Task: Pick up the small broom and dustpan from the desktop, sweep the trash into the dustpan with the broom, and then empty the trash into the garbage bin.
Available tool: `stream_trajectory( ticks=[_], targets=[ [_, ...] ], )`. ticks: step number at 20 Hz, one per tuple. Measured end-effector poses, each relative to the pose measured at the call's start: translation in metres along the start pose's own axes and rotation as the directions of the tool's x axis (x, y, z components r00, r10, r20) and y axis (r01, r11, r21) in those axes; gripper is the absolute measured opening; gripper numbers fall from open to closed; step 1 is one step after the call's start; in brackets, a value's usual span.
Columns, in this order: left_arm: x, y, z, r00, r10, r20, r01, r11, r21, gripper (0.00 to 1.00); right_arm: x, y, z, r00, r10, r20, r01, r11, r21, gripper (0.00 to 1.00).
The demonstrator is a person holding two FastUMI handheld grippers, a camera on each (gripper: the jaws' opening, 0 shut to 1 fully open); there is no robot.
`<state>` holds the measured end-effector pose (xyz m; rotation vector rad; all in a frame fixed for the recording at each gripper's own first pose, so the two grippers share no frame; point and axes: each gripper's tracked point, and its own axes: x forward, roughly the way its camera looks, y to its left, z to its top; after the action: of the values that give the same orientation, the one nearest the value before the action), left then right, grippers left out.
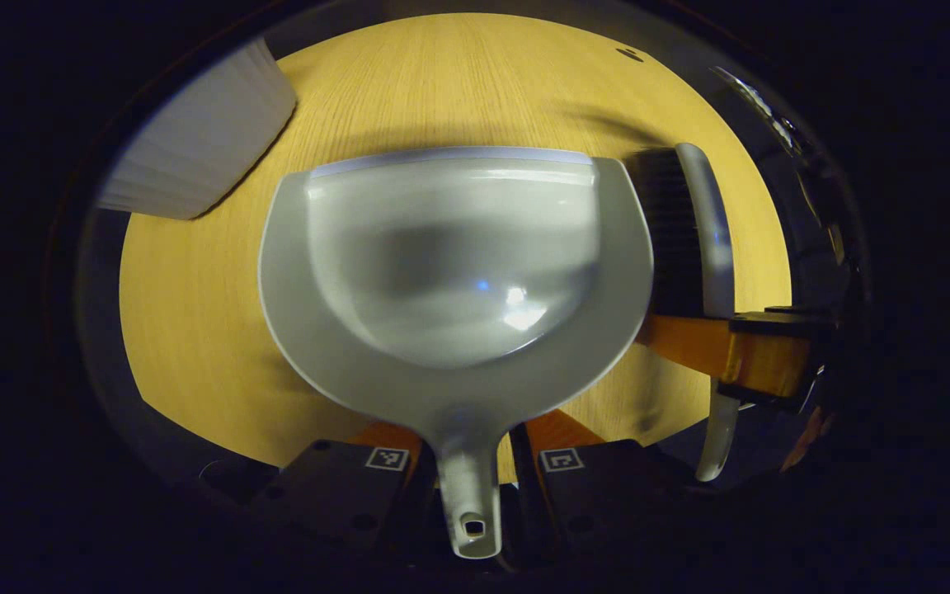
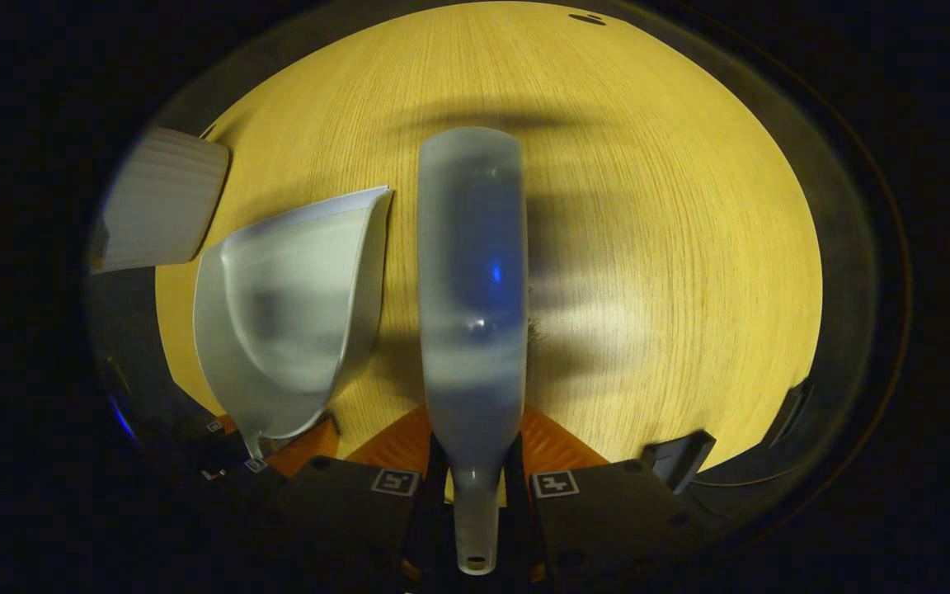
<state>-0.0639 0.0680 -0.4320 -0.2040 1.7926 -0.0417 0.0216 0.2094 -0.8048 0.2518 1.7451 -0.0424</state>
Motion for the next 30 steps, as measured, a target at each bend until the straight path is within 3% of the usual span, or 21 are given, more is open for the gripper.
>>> stream_trajectory(
  ticks=[1, 3, 4, 6, 8, 11, 15, 20, 23, 27, 29, 30],
  targets=[
    [0.000, -0.003, 0.000, 1.000, 0.007, 0.008, -0.007, 1.000, 0.026, 0.60, -0.001, 0.000, -0.002, 1.000, 0.003, -0.008, -0.003, 1.000, -0.002, 0.36],
    [-0.002, -0.004, 0.000, 1.000, 0.009, 0.023, -0.010, 0.999, 0.054, 0.70, -0.005, -0.003, -0.007, 1.000, 0.009, -0.023, -0.009, 1.000, -0.007, 0.35],
    [-0.004, -0.004, 0.000, 1.000, 0.005, 0.031, -0.006, 0.998, 0.057, 0.74, -0.006, -0.002, -0.010, 1.000, 0.015, -0.025, -0.015, 1.000, -0.004, 0.42],
    [-0.007, -0.002, 0.000, 0.999, 0.012, 0.047, -0.015, 0.998, 0.054, 0.78, -0.008, 0.002, -0.009, 0.999, 0.028, -0.015, -0.028, 1.000, 0.006, 0.45],
    [-0.011, -0.002, 0.000, 0.998, 0.008, 0.054, -0.011, 0.998, 0.061, 0.78, -0.012, 0.003, -0.011, 0.999, 0.032, -0.012, -0.032, 0.999, 0.003, 1.00],
    [-0.017, -0.002, 0.000, 0.997, 0.009, 0.072, -0.015, 0.997, 0.071, 0.84, -0.019, 0.007, -0.011, 0.999, 0.043, 0.002, -0.043, 0.999, 0.003, 1.00],
    [-0.032, 0.000, -0.007, 0.991, 0.009, 0.132, -0.029, 0.988, 0.150, 0.83, -0.035, 0.007, -0.016, 0.998, 0.050, 0.046, -0.050, 0.999, -0.006, 1.00],
    [-0.060, 0.010, -0.015, 0.964, 0.028, 0.265, -0.081, 0.978, 0.193, 0.83, -0.077, 0.016, -0.029, 0.986, 0.096, 0.134, -0.096, 0.995, -0.011, 1.00],
    [-0.087, 0.013, -0.012, 0.922, 0.046, 0.385, -0.135, 0.969, 0.207, 0.84, -0.104, 0.014, -0.040, 0.974, 0.101, 0.202, -0.101, 0.995, -0.012, 1.00],
    [-0.120, 0.011, -0.005, 0.835, 0.028, 0.549, -0.167, 0.964, 0.206, 0.84, -0.144, 0.022, -0.056, 0.947, 0.123, 0.298, -0.126, 0.992, -0.009, 0.99],
    [-0.151, 0.011, 0.001, 0.765, 0.012, 0.644, -0.178, 0.965, 0.194, 0.83, -0.172, 0.027, -0.056, 0.913, 0.120, 0.391, -0.116, 0.993, -0.034, 1.00],
    [-0.170, 0.010, 0.005, 0.723, 0.003, 0.691, -0.186, 0.964, 0.191, 0.83, -0.187, 0.032, -0.054, 0.884, 0.124, 0.451, -0.112, 0.992, -0.054, 1.00]
  ],
)
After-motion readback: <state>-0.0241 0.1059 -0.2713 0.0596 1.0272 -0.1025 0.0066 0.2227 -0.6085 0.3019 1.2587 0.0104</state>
